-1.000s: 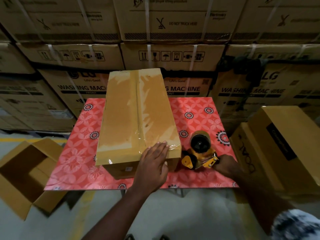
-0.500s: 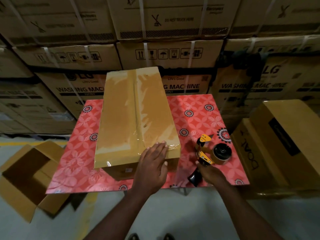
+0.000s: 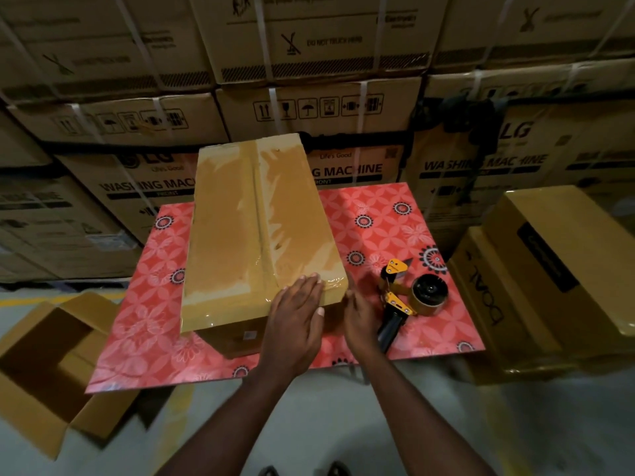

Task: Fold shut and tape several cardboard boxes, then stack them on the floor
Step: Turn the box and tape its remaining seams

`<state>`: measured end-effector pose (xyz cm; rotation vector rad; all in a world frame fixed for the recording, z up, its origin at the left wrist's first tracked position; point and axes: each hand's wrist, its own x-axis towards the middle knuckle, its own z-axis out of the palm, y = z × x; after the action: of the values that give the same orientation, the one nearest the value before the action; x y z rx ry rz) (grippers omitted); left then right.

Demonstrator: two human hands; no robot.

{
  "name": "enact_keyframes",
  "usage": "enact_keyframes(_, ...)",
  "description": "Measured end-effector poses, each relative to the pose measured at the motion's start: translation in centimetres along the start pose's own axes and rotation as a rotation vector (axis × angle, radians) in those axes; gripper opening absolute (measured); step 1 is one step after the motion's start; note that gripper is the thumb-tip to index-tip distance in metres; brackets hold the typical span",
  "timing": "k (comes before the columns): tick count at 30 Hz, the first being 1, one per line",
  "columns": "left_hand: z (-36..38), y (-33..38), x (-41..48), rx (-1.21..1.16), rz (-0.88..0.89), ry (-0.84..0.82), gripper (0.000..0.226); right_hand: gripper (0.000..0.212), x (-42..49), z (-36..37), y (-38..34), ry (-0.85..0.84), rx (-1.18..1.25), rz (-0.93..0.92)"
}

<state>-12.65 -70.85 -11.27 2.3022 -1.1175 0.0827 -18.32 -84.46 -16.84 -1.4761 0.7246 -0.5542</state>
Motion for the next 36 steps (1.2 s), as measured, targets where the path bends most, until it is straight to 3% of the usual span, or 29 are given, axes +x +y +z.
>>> enact_keyframes(4, 0.0, 0.0, 0.1, 0.01, -0.004, 0.003, 0.053, 0.036, 0.4, -0.8, 0.4, -0.028, -0.174, -0.114)
enact_keyframes(9, -0.4, 0.4, 0.1, -0.027, -0.03, 0.017, 0.053, 0.052, 1.1, -3.6, -1.0, -0.226, -0.245, -0.199)
enact_keyframes(13, -1.5, 1.5, 1.1, 0.014, -0.081, 0.04, 0.049, 0.04, 1.5, -5.0, -4.8, -0.182, -0.092, -0.239)
enact_keyframes(17, -2.6, 1.8, 3.1, 0.161, -0.044, 0.144, 0.032, 0.035, 2.1, -3.8, -6.5, -0.274, -0.22, -0.365)
enact_keyframes(21, -1.3, 1.2, 4.1, 0.257, 0.075, 0.045, 0.039, 0.037, 2.9, -3.7, -5.6, -0.328, -0.356, -0.487)
enact_keyframes(29, -0.1, -0.1, 3.9, 0.289, 0.111, 0.083, 0.044, 0.047, 4.0, -4.6, -4.0, -0.376, -0.571, -0.694)
enact_keyframes(36, -0.5, -0.4, 3.6, 0.244, 0.117, 0.024, 0.069, 0.064, 4.2, -5.2, -3.4, -0.427, -0.606, -0.75)
